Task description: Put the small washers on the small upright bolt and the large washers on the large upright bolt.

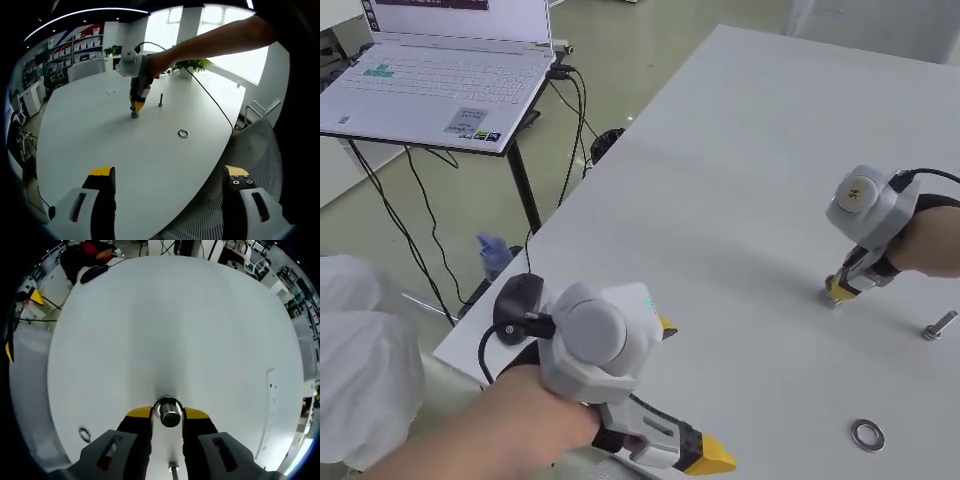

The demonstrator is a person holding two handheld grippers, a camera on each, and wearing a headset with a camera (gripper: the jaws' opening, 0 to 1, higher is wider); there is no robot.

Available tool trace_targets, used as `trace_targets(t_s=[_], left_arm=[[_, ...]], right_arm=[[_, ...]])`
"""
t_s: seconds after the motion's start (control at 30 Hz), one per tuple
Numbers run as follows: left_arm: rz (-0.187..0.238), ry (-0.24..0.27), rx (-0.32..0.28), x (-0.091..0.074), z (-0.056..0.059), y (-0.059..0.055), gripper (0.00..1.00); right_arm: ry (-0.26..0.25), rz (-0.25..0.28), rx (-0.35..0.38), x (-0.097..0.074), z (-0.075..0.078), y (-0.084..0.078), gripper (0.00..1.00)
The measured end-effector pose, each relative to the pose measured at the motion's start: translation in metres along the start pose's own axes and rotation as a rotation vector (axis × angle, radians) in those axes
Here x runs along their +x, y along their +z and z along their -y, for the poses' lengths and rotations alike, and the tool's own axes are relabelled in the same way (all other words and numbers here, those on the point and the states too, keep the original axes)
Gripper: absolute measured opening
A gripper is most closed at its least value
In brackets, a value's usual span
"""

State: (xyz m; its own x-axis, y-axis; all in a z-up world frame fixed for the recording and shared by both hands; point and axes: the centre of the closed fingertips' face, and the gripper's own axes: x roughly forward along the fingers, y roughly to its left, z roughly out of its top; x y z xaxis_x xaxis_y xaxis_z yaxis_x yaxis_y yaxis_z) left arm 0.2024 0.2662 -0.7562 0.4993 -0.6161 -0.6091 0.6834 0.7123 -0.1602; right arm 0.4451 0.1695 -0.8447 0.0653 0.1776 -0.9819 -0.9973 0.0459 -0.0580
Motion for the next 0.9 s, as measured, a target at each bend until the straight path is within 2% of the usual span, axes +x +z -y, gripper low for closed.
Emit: trace_targets(t_s=[0.37,0.6,0.9], left_arm=[[-0.001,0.005,-0.007,-0.002,-0.001,-0.005,0.88],[-0.007,0.005,-0.012,-0.003,0.000,-0.009,0.87],[-0.010,-0.003,-0.009,-0.001,0.002,-0.009,0.86]], right_arm=[[0.003,-0.014,0.015,0.017,0.000,-0.001,0.22],[0.011,-0.012,0.026,0.018,0.000,0.001,0.23],[0.012,-0.009,0.024,0.018,0.000,0.003,0.23]])
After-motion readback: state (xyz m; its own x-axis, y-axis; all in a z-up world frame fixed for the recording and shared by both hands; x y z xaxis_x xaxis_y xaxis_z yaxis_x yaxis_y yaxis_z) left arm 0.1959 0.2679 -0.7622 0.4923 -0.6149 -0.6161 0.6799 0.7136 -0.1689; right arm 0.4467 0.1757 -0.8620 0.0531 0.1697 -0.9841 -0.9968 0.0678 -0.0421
